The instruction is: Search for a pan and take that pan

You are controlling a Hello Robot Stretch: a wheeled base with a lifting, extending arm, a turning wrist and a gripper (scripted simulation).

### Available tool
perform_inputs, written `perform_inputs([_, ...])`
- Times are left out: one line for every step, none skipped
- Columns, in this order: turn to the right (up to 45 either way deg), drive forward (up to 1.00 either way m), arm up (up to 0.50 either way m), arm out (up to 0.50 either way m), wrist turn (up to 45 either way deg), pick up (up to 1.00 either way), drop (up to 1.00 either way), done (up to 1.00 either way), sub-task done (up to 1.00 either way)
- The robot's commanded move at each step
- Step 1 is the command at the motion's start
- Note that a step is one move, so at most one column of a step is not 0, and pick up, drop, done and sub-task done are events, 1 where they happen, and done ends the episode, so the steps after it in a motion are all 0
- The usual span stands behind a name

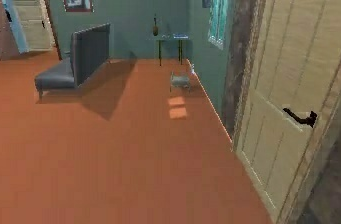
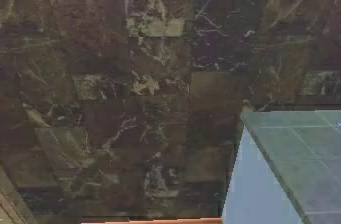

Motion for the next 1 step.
perform_inputs([0.0, 0.15, 0.00, 0.00, 0.0, 0.00, 0.00, 0.00, 0.00])
